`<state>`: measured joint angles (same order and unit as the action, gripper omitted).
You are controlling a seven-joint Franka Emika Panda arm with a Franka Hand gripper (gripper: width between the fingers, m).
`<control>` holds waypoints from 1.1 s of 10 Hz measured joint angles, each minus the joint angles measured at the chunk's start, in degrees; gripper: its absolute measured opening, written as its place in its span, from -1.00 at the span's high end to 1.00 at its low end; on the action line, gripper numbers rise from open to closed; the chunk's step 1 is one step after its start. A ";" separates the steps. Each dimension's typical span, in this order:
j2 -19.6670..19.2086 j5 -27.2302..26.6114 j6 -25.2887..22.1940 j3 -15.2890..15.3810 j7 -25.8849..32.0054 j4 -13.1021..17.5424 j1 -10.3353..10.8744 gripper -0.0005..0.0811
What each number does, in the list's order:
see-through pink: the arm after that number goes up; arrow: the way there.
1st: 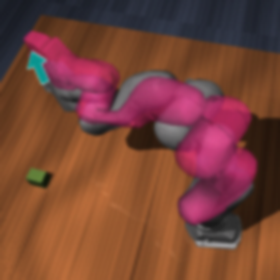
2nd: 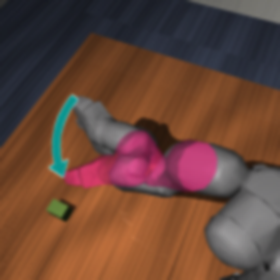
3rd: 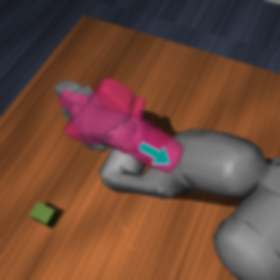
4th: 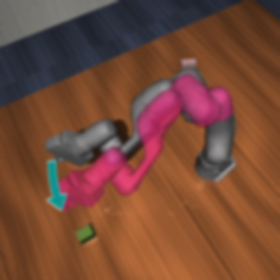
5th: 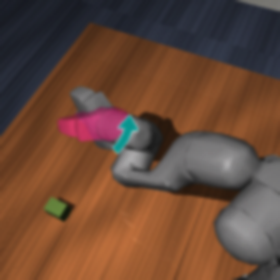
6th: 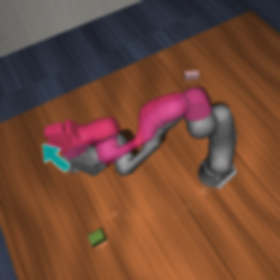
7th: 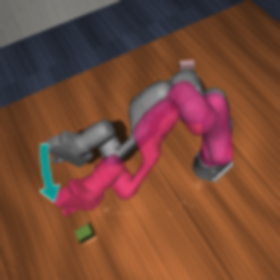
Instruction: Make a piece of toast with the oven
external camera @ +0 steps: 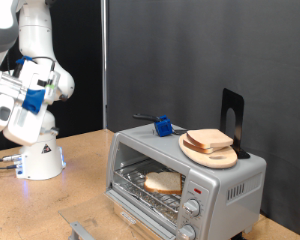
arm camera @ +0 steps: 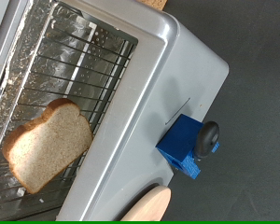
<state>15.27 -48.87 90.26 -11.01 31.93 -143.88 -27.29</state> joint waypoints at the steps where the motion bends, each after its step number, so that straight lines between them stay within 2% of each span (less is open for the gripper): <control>1: 0.07 -0.64 0.00 -0.03 0.00 -0.15 0.00 -0.99; 6: -0.95 -5.75 -0.21 -0.32 -7.98 0.11 -0.01 -0.99; 9: -3.42 -6.36 0.09 -0.08 -8.62 1.26 0.08 -0.99; 11: -5.00 -6.35 -2.71 -0.36 -10.46 2.19 0.02 -0.99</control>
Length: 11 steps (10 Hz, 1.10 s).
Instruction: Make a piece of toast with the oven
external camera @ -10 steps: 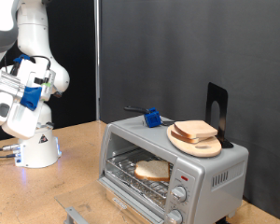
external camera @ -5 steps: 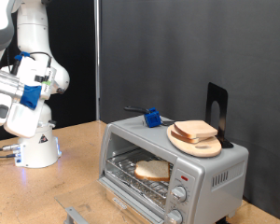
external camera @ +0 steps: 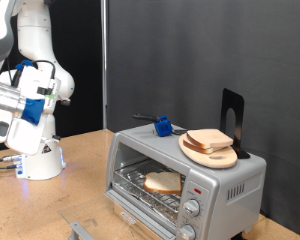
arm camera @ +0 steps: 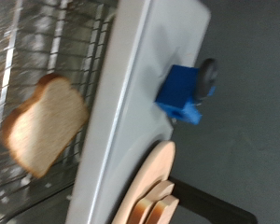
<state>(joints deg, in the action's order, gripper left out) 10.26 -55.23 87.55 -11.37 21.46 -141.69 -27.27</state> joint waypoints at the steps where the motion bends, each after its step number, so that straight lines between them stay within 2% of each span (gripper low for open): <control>1: -0.86 0.00 -1.70 -0.26 -1.47 0.63 -0.07 -0.99; 4: -1.54 0.04 -1.83 -0.33 -1.76 1.03 -0.07 -0.99; 6: -2.85 3.55 -10.71 -0.76 -11.11 2.59 -0.25 -0.99; 7: -4.29 2.62 -12.54 -1.20 -13.92 3.53 -0.47 -0.99; 8: -5.85 1.42 -11.91 -1.67 -14.95 4.10 -0.59 -0.99; 9: -7.34 0.97 -8.81 -1.78 -14.84 4.50 -0.72 -0.99; 11: -9.84 0.94 1.43 -1.63 -10.48 4.41 -0.72 -0.99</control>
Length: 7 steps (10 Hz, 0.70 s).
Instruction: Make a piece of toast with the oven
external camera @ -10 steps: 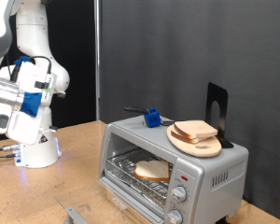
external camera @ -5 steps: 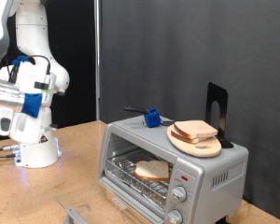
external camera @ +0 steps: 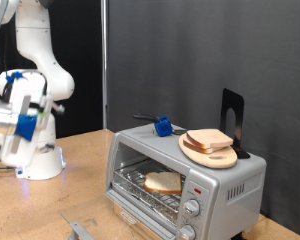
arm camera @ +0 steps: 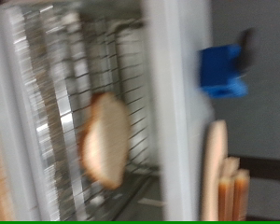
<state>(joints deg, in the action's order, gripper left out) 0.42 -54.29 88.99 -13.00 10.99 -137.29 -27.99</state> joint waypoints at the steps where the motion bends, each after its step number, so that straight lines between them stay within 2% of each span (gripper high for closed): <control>1: -1.59 0.00 3.59 0.07 2.24 -0.02 0.00 -0.99; 4: -7.77 -0.84 10.28 0.30 7.97 0.48 0.02 -0.99; 7: -14.26 -2.89 13.24 0.78 12.22 2.14 0.02 -0.99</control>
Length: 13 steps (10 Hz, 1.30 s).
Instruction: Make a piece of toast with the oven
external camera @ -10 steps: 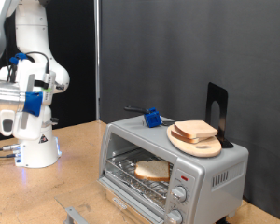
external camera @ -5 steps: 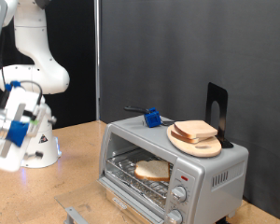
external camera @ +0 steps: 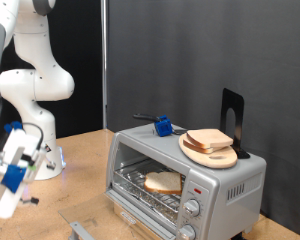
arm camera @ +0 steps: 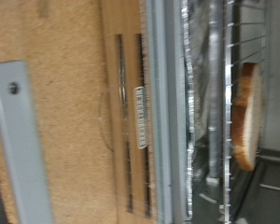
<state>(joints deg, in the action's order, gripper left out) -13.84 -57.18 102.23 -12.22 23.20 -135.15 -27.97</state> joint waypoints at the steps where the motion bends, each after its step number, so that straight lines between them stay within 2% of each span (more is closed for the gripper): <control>1: -1.69 -0.75 0.88 0.45 0.63 0.38 0.01 -0.99; 6: -7.31 -3.69 3.30 4.62 2.42 0.98 0.75 -0.99; 10: -8.64 -5.74 5.75 7.58 2.85 0.44 1.48 -0.99; 12: -8.60 -6.01 5.51 8.41 2.85 0.43 1.47 -0.99; 13: -8.45 -5.79 3.73 8.39 2.84 0.56 1.31 -0.99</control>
<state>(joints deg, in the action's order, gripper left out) -22.29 -62.96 105.96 -3.83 26.05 -134.59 -26.66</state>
